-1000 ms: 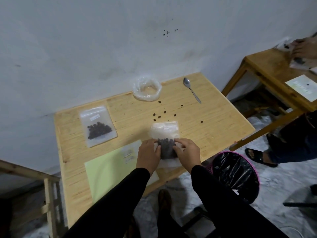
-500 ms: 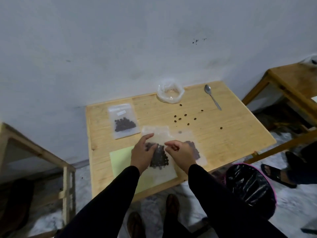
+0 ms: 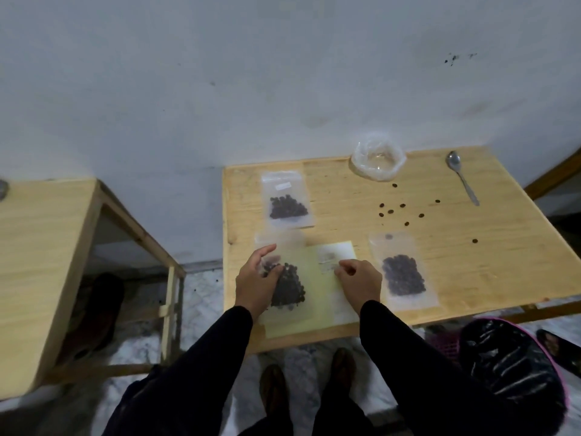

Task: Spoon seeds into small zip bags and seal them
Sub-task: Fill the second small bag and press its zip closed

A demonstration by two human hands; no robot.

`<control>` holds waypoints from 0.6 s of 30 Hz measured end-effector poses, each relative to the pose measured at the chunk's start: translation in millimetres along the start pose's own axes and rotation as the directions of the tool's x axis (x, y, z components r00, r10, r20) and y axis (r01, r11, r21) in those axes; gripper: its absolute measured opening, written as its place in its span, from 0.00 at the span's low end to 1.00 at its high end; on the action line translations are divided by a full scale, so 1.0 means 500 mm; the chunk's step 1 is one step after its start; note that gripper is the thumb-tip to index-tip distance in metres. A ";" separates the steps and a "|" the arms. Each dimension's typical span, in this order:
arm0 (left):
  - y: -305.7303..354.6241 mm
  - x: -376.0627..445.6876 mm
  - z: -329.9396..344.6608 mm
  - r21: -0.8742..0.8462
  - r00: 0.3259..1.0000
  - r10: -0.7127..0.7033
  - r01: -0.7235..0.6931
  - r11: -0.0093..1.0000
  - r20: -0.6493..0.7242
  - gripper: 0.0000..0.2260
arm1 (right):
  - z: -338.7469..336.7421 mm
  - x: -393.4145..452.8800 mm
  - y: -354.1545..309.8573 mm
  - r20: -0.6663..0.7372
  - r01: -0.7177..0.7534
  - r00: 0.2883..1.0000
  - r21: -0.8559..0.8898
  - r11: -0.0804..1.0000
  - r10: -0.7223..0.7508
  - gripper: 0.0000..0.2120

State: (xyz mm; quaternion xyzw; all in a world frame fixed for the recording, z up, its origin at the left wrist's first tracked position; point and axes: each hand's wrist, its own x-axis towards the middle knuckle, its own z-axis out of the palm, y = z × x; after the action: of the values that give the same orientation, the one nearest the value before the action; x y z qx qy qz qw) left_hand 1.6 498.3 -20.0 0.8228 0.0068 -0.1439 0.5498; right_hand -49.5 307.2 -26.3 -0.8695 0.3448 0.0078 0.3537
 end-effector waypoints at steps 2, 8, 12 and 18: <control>-0.007 -0.002 -0.003 -0.011 1.000 0.000 0.000 1.000 0.003 0.16 | 0.006 0.001 -0.002 -0.018 0.004 1.000 -0.013 1.000 -0.004 0.10; -0.006 -0.001 -0.003 -0.009 1.000 0.009 -0.009 1.000 0.010 0.17 | 0.007 -0.005 -0.010 -0.014 0.021 1.000 -0.017 1.000 -0.022 0.07; 0.011 0.008 -0.005 -0.100 1.000 -0.002 0.002 0.995 0.000 0.18 | -0.015 -0.017 -0.050 -0.027 0.026 0.999 0.167 0.986 -0.022 0.05; 0.096 0.018 -0.017 -0.215 0.996 0.081 -0.073 0.974 0.029 0.20 | -0.062 -0.047 -0.175 -0.027 0.156 0.986 0.461 0.873 -0.162 0.04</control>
State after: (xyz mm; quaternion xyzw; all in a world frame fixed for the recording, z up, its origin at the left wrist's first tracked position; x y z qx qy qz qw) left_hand 20.3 485.9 24.2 0.7556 -0.0200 -0.1362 0.6404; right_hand -21.5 347.0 56.4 -0.7856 0.2620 -0.0982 0.5518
